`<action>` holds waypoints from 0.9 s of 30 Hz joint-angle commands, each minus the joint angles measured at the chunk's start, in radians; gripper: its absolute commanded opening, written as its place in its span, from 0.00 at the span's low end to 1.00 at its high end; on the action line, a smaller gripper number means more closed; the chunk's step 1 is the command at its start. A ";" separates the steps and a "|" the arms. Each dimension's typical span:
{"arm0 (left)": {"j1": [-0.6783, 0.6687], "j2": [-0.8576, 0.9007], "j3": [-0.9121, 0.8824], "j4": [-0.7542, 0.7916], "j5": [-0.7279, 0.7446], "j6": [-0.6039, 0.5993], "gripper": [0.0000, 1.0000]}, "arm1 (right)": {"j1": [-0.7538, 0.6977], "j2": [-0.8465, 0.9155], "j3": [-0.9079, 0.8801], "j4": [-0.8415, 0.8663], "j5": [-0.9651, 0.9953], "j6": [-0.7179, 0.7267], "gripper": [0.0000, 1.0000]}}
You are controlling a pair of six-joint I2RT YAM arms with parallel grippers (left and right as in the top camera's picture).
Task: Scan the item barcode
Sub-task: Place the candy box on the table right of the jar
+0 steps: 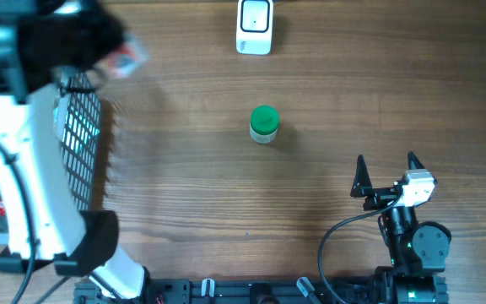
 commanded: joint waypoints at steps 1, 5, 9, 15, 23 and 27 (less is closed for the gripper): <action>-0.223 0.082 0.013 0.081 -0.013 -0.088 0.43 | 0.001 -0.006 -0.001 0.003 0.010 0.013 1.00; -0.474 0.261 0.013 0.205 -0.014 -0.088 0.47 | 0.001 -0.006 -0.001 0.003 0.010 0.014 1.00; -0.628 0.476 0.012 0.274 -0.023 -0.088 0.49 | 0.001 -0.006 -0.001 0.003 0.010 0.013 1.00; -0.770 0.777 0.012 0.294 -0.026 -0.087 0.47 | 0.001 -0.006 -0.001 0.003 0.010 0.013 1.00; -0.803 0.805 0.012 0.343 -0.080 -0.078 0.78 | 0.001 -0.006 -0.001 0.003 0.010 0.013 1.00; -0.722 0.689 0.013 0.328 -0.145 -0.022 0.91 | 0.001 -0.006 -0.001 0.003 0.010 0.014 1.00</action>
